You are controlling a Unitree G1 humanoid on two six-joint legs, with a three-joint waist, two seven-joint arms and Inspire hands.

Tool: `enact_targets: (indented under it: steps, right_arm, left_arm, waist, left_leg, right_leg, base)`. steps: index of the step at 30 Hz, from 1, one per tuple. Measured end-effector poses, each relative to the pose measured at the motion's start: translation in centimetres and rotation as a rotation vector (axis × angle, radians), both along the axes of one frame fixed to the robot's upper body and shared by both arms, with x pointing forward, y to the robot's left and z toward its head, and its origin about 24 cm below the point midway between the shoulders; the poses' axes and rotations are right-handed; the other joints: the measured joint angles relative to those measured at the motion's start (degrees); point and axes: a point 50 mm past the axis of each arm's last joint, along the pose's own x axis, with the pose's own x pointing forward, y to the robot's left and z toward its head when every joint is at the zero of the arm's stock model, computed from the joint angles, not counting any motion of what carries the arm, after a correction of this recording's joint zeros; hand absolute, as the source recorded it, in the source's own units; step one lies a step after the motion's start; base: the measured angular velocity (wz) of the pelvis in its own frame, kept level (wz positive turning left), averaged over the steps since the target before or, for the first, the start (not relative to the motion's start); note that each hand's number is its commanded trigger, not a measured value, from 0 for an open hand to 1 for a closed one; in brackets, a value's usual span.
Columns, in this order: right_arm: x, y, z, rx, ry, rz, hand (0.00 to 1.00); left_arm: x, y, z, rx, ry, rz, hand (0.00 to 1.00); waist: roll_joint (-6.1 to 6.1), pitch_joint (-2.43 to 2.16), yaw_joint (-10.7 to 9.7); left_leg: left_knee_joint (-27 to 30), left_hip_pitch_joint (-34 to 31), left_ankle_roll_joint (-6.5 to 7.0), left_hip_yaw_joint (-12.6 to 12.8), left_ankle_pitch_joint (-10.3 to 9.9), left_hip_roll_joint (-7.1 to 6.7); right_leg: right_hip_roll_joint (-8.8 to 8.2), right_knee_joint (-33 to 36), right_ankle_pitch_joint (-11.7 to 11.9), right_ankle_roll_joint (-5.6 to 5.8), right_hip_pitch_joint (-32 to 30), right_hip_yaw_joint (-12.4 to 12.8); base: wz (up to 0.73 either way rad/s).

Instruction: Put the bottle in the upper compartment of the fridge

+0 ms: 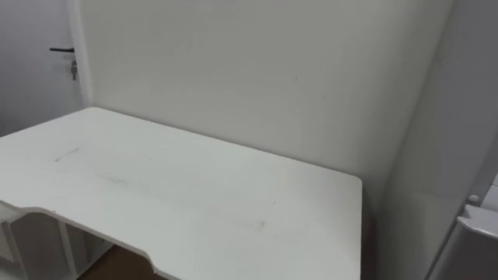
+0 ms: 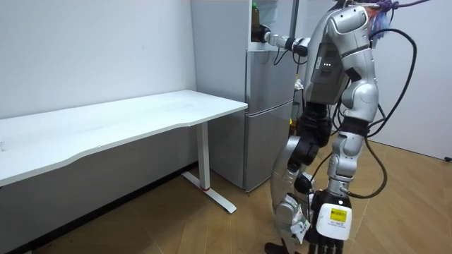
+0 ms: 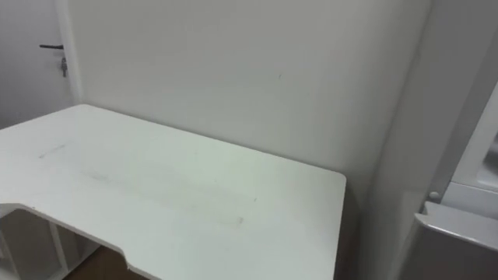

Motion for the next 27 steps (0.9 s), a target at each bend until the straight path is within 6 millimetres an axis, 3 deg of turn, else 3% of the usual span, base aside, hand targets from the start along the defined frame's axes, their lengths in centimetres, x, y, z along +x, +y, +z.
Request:
enact_targets:
  steps: [6,14,27]
  right_arm:
    - [0.8,0.1,0.1,-0.023,0.011,-0.001,0.0]
    - [1.1,0.5,0.2,-0.073,0.023,0.016,0.0]
    - [1.1,0.8,-0.1,-0.078,0.013,0.035,0.0]
  left_arm:
    - [0.6,0.2,0.1,0.006,0.012,-0.069,0.0]
    - [1.1,-0.1,0.0,-0.009,0.013,-0.091,0.0]
    - [1.9,0.0,0.1,-0.004,-0.036,-0.081,0.0]
  waist:
    - [1.05,0.27,0.8]
    - [0.95,0.52,1.0]
    - [0.86,0.48,0.9]
  left_leg:
    - [1.1,-1.6,-0.52,0.0,0.1,0.69]
    - [1.7,-2.7,-0.86,0.6,0.6,1.28]
    - [1.4,-1.7,-0.89,1.8,0.7,1.35]
  right_leg:
    - [0.64,0.1,0.7,-0.6,-1.3,0.5]
    - [0.88,-0.1,0.0,-1.06,-2.8,1.2]
    - [0.9,-0.2,0.3,-1.36,-1.5,1.6]
  base:
    - [-0.01]
    - [0.0]
    - [-0.01]
